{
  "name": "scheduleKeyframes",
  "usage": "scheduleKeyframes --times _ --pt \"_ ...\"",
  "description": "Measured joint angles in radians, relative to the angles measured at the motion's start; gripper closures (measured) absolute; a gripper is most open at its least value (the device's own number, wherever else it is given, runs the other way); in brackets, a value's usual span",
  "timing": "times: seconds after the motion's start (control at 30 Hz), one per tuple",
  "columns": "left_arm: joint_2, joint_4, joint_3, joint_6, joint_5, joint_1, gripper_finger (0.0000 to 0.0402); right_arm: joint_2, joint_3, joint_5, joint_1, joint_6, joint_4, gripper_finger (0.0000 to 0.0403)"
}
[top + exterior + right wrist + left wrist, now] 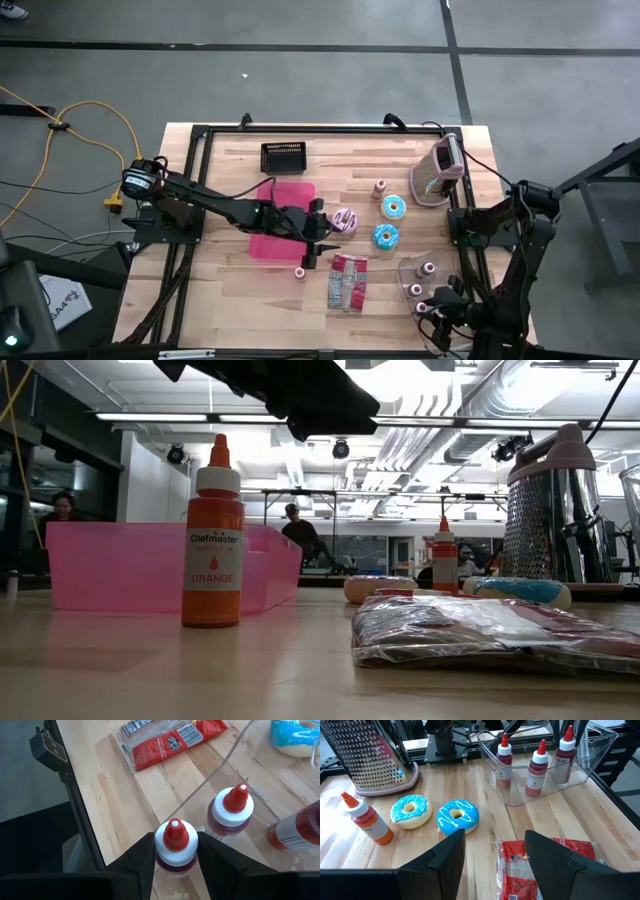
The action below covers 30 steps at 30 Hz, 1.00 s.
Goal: Pick & Place Food Item
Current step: Put the red food coloring bottle into the transparent bin, then put the bottom orange food coloring into the transparent bin
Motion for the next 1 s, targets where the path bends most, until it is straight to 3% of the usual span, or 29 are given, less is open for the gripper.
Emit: scheduleKeyframes --times 0.4,1.0 --pt "0.000 0.000 0.000 0.000 0.000 0.000 0.0203 0.000 0.000 -0.002 0.000 0.000 0.008 0.0235" --pt "0.000 0.000 0.000 0.001 0.000 0.000 0.0203 -0.062 0.000 0.023 0.000 -0.011 -0.096 0.0232"
